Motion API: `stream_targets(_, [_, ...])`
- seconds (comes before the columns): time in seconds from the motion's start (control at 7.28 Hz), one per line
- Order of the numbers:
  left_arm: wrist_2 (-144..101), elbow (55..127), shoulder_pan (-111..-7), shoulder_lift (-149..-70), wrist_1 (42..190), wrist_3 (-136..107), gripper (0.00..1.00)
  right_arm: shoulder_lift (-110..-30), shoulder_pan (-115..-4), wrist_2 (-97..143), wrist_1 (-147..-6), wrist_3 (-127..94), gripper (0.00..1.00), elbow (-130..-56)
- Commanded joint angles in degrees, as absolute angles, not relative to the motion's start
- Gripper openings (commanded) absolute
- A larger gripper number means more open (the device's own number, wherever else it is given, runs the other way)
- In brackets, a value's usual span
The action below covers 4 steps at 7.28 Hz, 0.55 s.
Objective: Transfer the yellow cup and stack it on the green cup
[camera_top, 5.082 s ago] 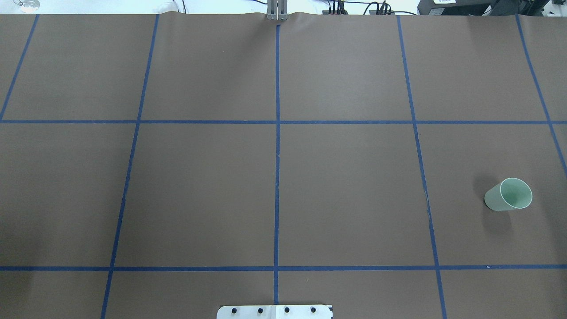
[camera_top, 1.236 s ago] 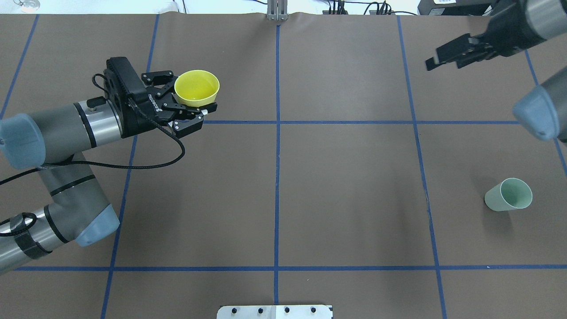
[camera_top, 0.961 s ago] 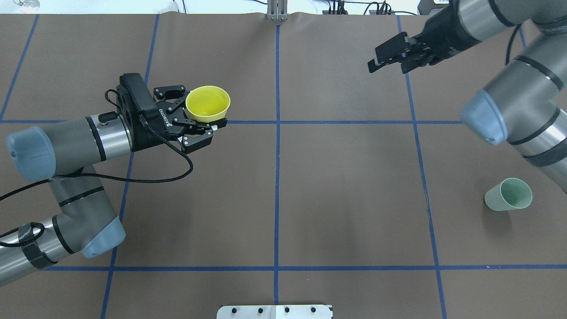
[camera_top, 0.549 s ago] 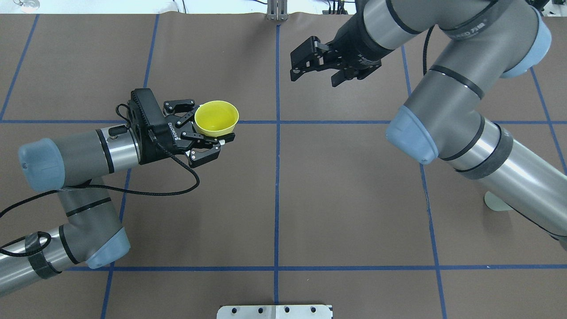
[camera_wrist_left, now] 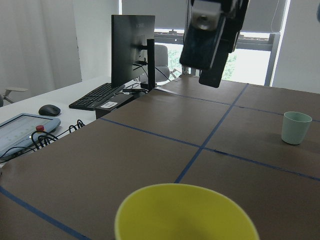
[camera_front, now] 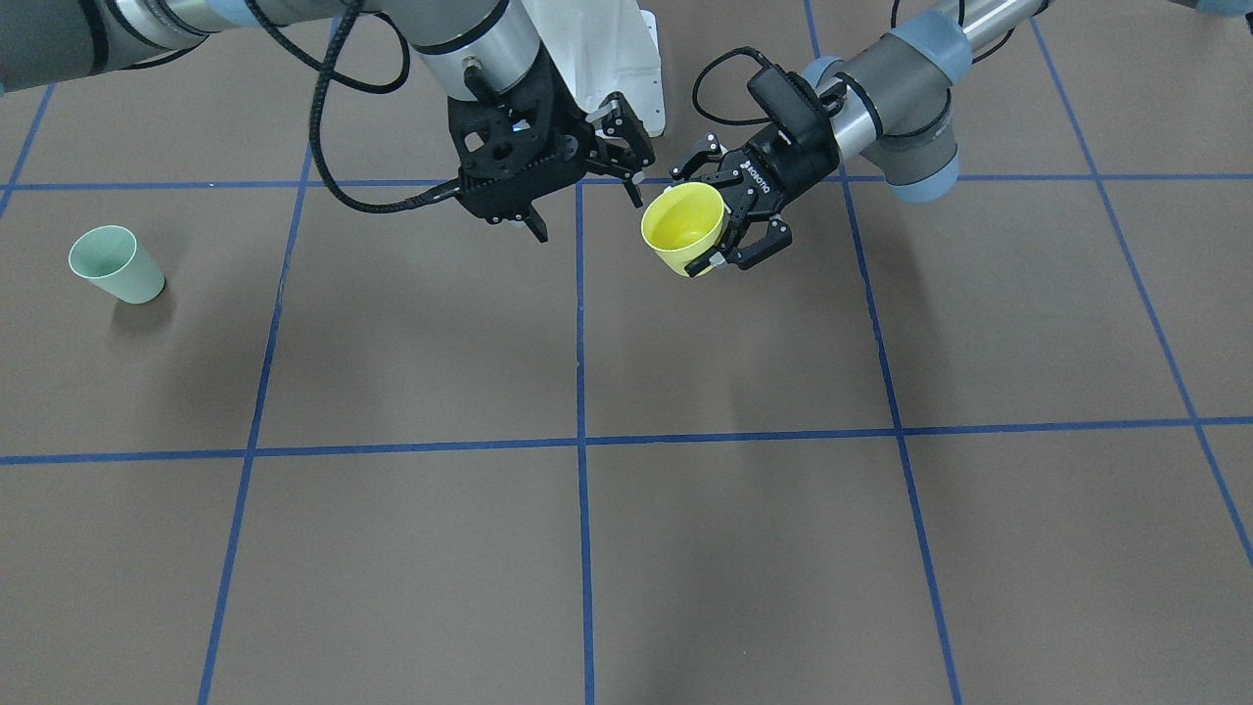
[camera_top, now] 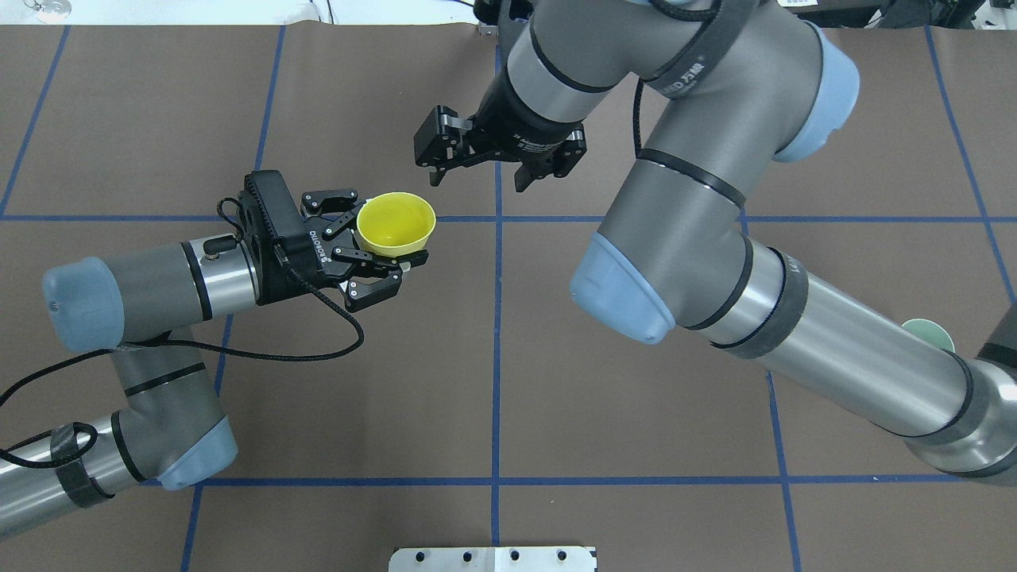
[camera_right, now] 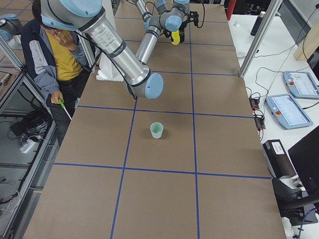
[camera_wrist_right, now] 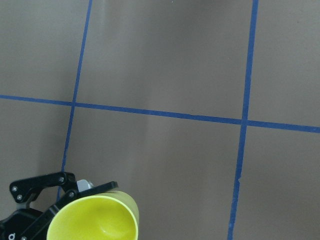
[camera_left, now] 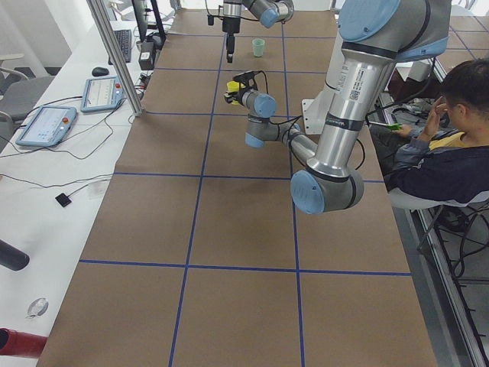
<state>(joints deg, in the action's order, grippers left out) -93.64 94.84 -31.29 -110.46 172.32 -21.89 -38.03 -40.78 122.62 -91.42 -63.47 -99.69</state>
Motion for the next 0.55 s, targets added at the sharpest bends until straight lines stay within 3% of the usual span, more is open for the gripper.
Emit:
stream_targets(0.0, [-93.6,94.83,-30.94,-110.83,172.97,-21.88,0.04,-34.02,-39.12,122.69,-92.9,-61.02,1.0,-94.24])
stream_targets(0.41, [-93.6,94.75,-30.15,-111.53,173.23,-21.8,0.06,-34.1,-38.41,122.34,-92.9,-53.26,1.0,-91.93])
